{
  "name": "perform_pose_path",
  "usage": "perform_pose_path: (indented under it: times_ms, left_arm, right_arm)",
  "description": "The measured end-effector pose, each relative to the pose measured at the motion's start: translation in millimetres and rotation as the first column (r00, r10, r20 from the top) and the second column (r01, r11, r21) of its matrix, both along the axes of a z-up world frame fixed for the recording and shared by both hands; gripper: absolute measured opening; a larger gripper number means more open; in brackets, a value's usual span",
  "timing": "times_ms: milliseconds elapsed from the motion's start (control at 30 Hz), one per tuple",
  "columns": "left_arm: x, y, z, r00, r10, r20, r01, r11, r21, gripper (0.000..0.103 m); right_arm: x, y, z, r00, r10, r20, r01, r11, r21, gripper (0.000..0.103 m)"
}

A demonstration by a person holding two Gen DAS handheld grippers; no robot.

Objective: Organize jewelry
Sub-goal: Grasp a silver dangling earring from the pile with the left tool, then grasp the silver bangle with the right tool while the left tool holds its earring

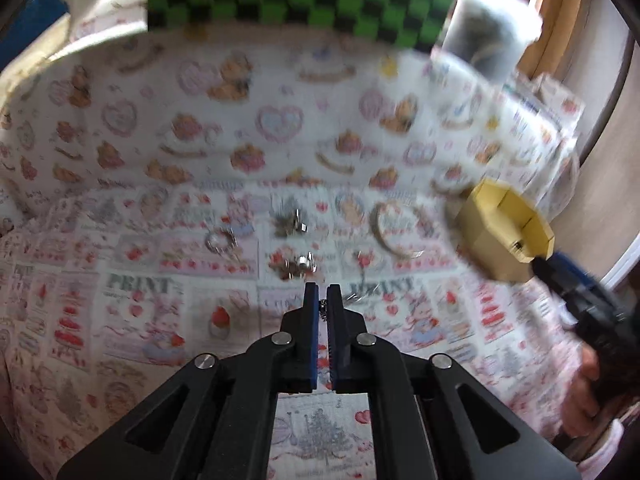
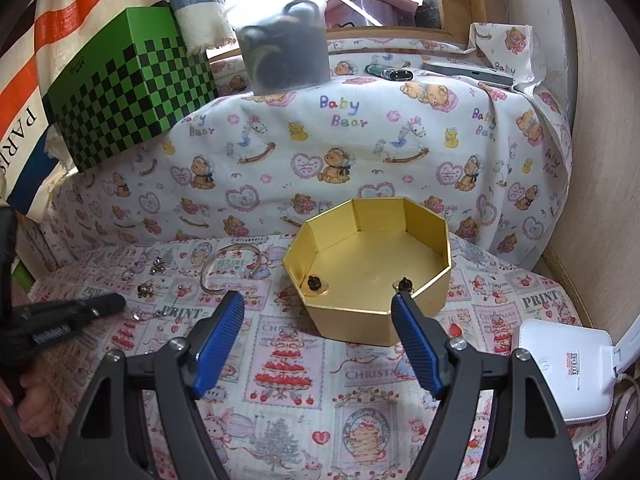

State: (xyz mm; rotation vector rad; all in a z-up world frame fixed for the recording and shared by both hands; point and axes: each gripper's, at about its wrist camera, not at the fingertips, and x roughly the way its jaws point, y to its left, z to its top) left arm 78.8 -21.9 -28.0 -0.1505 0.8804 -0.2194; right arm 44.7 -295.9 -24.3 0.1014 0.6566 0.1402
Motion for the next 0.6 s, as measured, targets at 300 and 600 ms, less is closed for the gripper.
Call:
perform_pose_path:
  times_ms: [300, 600]
  left_arm:
    - [-19.2, 23.4, 40.7, 0.985, 0.051, 0.167, -0.041, 0.997, -0.064, 0.002]
    - [-16.0, 48.4, 42.4, 0.97, 0.15, 0.193, -0.145, 0.989, -0.039, 0.002]
  right_arm:
    - [-6.5, 36.7, 10.1, 0.991, 0.137, 0.0, -0.137, 0.991, 0.01, 0.077]
    - [57.9, 107.8, 16.5, 0.961, 0.201, -0.192, -0.231, 0.961, -0.15, 0.078]
